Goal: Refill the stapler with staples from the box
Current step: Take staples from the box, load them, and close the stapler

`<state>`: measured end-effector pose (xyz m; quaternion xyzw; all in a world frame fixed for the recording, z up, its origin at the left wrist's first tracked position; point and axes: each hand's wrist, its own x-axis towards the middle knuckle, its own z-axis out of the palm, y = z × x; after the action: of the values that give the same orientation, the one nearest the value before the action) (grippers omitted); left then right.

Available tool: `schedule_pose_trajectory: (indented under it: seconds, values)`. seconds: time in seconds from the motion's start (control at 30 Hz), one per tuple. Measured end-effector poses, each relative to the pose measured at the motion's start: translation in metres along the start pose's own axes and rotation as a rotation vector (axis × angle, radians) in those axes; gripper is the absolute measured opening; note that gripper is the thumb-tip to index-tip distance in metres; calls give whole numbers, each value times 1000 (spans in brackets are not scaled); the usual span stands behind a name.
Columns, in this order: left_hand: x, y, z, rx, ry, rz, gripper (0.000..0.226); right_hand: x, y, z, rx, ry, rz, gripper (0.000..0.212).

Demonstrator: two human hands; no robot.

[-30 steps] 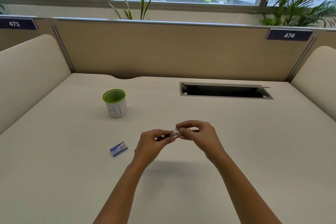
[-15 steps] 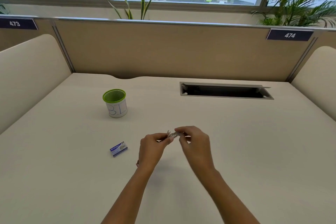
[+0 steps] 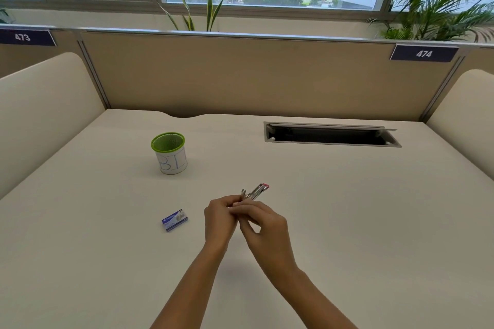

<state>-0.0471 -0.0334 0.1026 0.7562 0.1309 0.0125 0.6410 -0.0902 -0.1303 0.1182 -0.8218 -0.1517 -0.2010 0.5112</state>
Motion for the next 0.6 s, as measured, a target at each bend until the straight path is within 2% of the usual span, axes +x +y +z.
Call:
schedule_pose_trajectory:
  seconds: [0.17,0.27,0.5,0.6]
  values:
    - [0,2,1,92,39,56,29,5,-4,-4,211,11,267,25]
    - [0,4,2,143,66,83,33,9,-2,-7,218,-14,362,24]
    - [-2,8,0,209,76,116,29,14,1,-13,203,-106,426,18]
    - [-2,10,-3,222,43,152,18,23,4,-25,108,-68,321,18]
